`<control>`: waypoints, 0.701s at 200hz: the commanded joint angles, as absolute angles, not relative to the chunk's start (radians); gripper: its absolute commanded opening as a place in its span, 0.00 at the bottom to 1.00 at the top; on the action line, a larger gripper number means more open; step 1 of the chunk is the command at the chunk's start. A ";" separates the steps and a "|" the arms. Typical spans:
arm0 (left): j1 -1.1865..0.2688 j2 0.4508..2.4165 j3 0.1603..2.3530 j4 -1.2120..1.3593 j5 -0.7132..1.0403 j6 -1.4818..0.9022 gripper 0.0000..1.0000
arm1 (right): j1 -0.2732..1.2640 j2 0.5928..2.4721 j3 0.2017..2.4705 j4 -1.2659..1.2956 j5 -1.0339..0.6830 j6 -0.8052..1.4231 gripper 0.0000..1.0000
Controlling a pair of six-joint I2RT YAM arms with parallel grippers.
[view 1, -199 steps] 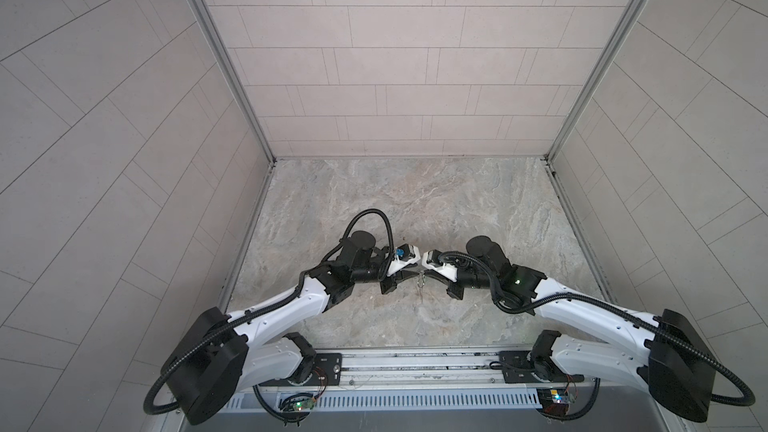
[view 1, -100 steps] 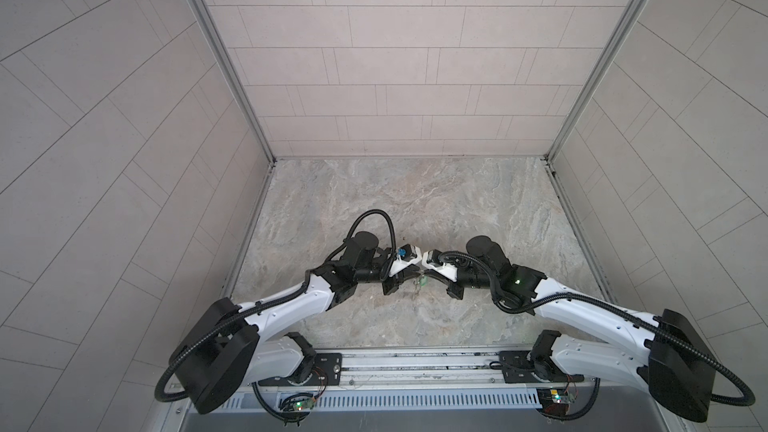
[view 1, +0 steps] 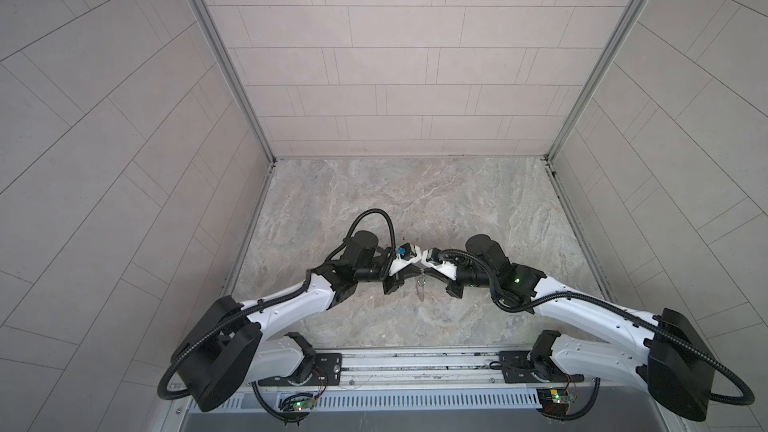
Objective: Remove the keys from the keyring
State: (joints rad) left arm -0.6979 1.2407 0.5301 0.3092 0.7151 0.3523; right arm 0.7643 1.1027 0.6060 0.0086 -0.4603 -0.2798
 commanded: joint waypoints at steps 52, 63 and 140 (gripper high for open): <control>-0.703 1.230 0.553 0.254 0.700 0.459 0.00 | 0.746 1.007 0.625 -0.085 -0.327 -0.291 0.33; -0.703 1.226 0.553 0.256 0.694 0.470 0.00 | 0.740 0.999 0.611 -0.090 -0.334 -0.284 0.33; -0.703 1.214 0.570 0.276 0.693 0.504 0.00 | 0.729 1.087 0.582 -0.041 -0.402 -0.213 0.35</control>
State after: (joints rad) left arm -0.6991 1.2304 0.5350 0.2783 0.6865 0.4728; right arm 0.7319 1.0538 0.5659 -0.0578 -0.3641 -0.2546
